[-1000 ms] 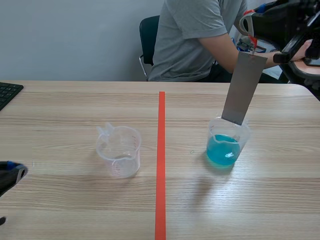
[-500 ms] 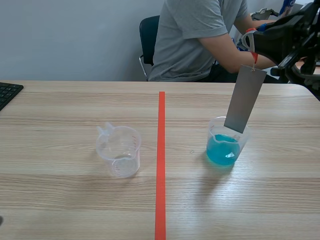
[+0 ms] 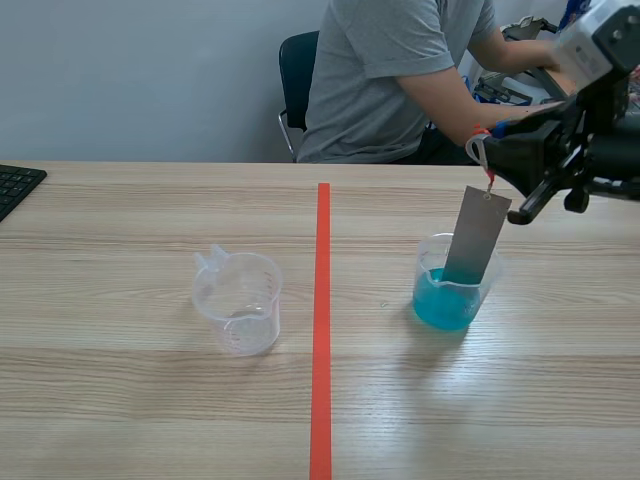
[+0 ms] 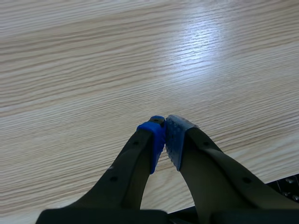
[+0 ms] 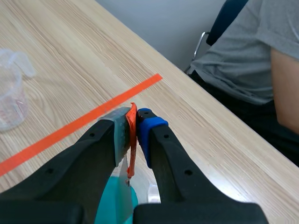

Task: Do the redox reaction experiment.
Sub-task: 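Lower the plate into the blue solution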

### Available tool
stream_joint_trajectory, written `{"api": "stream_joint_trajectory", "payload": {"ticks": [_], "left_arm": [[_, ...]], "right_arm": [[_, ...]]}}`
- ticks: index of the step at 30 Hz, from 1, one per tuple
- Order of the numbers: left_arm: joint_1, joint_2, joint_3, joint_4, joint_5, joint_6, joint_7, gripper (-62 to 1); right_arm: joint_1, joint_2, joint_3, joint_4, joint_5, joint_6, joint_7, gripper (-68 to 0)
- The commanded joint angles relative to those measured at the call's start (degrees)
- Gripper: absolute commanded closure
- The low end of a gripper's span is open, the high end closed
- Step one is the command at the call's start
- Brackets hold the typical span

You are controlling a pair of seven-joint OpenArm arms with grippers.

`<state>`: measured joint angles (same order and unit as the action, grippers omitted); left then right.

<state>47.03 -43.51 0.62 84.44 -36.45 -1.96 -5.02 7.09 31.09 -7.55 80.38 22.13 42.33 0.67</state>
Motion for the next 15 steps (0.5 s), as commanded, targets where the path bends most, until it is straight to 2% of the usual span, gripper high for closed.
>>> {"api": "stream_joint_trajectory", "payload": {"ticks": [1,7,15], "left_arm": [[-0.1,0.0,0.0,0.6,-0.2,-0.2,-1.0,-3.6],[-0.1,0.0,0.0,0.6,-0.2,-0.3,-1.0,-3.6],[-0.1,0.0,0.0,0.6,-0.2,-0.3,-1.0,-3.6]], "right_arm": [[1.7,-0.3,-0.5,-0.5,-0.8,0.4,2.3,-1.5],[1.7,-1.3,-1.6,-3.7,-6.3,0.4,6.3,-1.5],[1.7,-1.3,-1.6,-3.8,-7.0,0.4,6.8,-1.5]]}}
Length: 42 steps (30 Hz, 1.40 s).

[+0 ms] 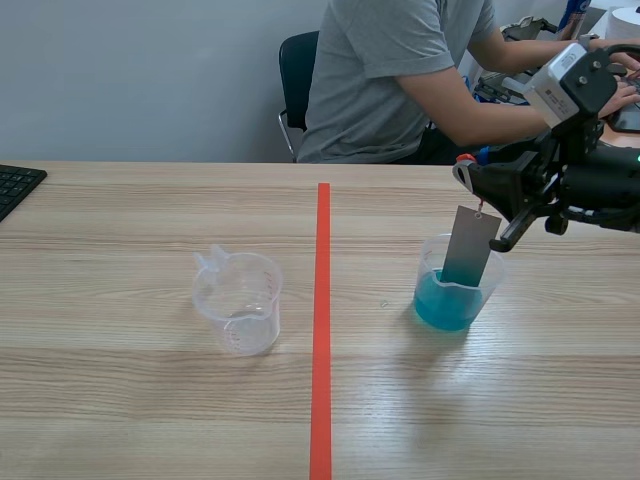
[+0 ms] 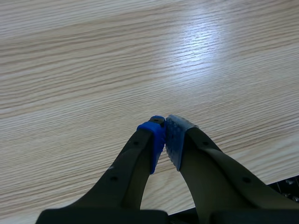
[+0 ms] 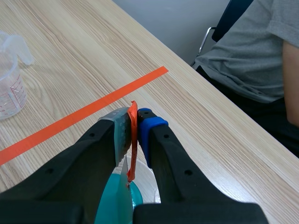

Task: Do the redox reaction experiment.
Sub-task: 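Lower the plate into the blue solution, then hold the plate still in the solution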

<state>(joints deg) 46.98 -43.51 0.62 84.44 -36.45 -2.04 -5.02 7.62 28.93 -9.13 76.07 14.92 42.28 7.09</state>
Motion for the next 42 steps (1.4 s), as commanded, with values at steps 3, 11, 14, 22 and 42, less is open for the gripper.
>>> {"api": "stream_joint_trajectory", "payload": {"ticks": [3,11,14,22,42], "left_arm": [[0.0,0.0,0.0,0.6,-0.2,-0.2,-1.0,-3.6],[0.0,0.0,0.0,0.6,-0.2,-0.2,-1.0,-3.6],[0.0,0.0,0.0,0.6,-0.2,-0.2,-1.0,-3.6],[0.0,0.0,0.0,0.6,-0.2,-0.2,-1.0,-3.6],[0.0,0.0,0.0,0.6,-0.2,-0.2,-1.0,-3.6]], "right_arm": [[1.1,0.9,-0.1,0.5,0.2,0.4,0.3,-1.5],[1.1,0.9,-0.1,0.5,0.2,0.4,0.3,-1.5],[1.1,0.9,-0.1,0.5,0.2,0.4,0.3,-1.5],[1.1,0.9,-0.1,0.5,0.2,0.4,0.3,-1.5],[0.7,1.6,2.7,8.0,7.6,0.4,-9.6,-1.5]]}}
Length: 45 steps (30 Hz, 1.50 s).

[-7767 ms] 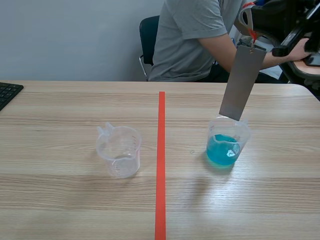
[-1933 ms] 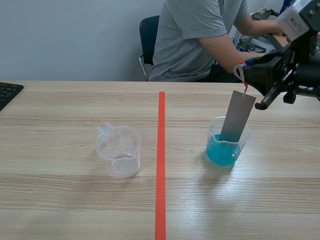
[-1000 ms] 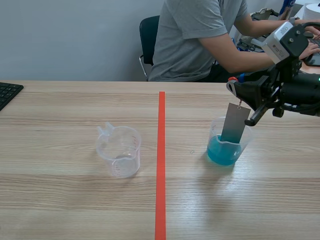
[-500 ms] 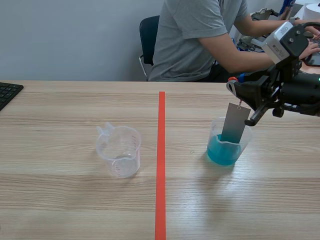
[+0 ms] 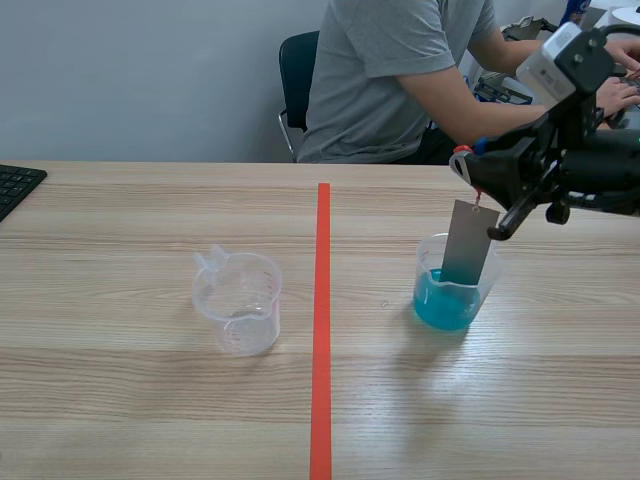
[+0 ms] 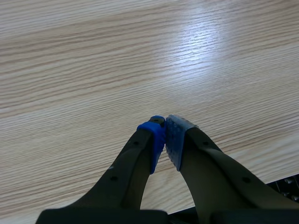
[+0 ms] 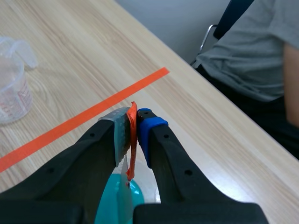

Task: Do the redox reaction experiment.
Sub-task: 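Hold the plate still in the solution, then raise the plate and point at it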

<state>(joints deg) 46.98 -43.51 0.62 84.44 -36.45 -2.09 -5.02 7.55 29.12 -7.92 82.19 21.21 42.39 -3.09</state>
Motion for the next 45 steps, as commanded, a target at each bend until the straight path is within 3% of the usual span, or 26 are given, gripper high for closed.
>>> {"api": "stream_joint_trajectory", "payload": {"ticks": [1,12,24,31,42,45], "left_arm": [[0.0,0.0,0.0,0.6,-0.2,-0.2,-1.0,-3.6],[0.0,0.0,0.0,0.6,-0.2,-0.2,-1.0,-3.6],[0.0,0.0,0.0,0.6,-0.2,-0.2,-1.0,-3.6],[0.0,0.0,0.0,0.6,-0.2,-0.2,-1.0,-3.6],[-0.2,-0.8,0.0,0.6,-0.2,-0.2,-1.6,-3.6],[-0.2,-3.1,0.0,1.1,-0.8,-2.7,-4.3,-3.6]], "right_arm": [[0.7,1.7,1.9,2.9,2.5,0.3,-0.5,-1.5],[0.7,5.9,5.2,13.1,15.9,0.3,-11.0,-1.5],[0.7,5.9,10.3,19.9,23.1,0.3,-18.0,-1.5],[0.7,5.9,11.1,20.9,25.6,0.3,-20.2,-1.5],[0.7,5.9,11.1,20.9,25.6,0.3,-20.2,-1.5],[0.7,5.9,11.1,20.9,25.6,0.3,-20.2,-1.5]]}}
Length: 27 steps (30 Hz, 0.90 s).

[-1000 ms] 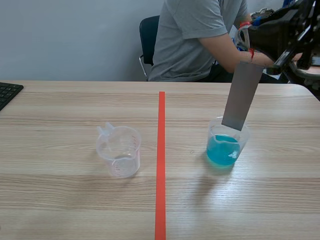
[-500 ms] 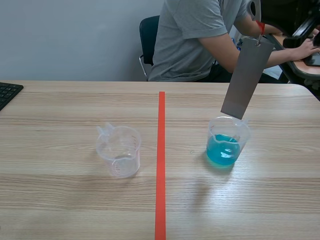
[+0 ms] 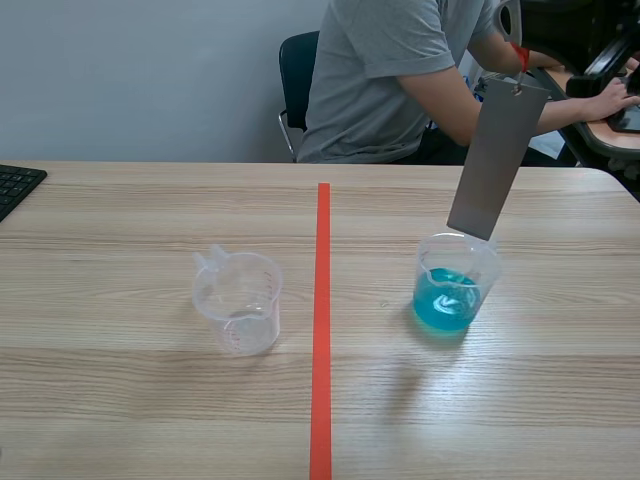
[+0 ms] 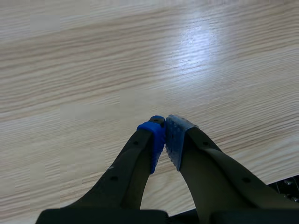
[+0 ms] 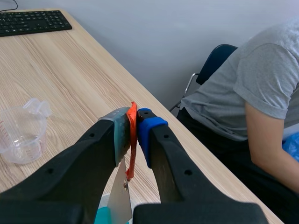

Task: Do the redox reaction experiment.
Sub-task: 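Raise the plate and point at it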

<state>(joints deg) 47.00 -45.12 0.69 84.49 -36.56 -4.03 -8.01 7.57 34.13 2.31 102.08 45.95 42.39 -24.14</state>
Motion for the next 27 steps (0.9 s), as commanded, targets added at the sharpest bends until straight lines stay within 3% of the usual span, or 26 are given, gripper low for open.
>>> {"api": "stream_joint_trajectory", "payload": {"ticks": [1,6,10,19,27], "left_arm": [[-0.6,-2.5,-0.1,1.2,-1.1,-2.3,-1.8,-3.6],[-5.4,-7.9,0.0,1.7,-3.8,-10.1,-3.3,-3.6],[-12.3,-11.4,2.5,2.9,-4.9,-13.4,-3.6,-3.6],[-36.3,-12.4,21.8,3.3,-4.9,-14.0,-2.7,-3.6],[-57.3,-5.6,40.5,3.3,-4.8,-13.1,0.5,-3.6]], "right_arm": [[0.7,0.9,0.9,1.0,0.9,0.3,0.9,-1.5],[0.7,0.9,0.9,1.0,0.9,0.3,0.9,-1.5],[0.7,0.9,0.9,1.0,0.9,0.3,0.9,-1.5],[0.7,0.9,0.9,1.0,0.9,0.3,0.9,-1.5],[0.7,0.9,0.9,1.0,0.8,0.3,0.9,-1.5]]}}
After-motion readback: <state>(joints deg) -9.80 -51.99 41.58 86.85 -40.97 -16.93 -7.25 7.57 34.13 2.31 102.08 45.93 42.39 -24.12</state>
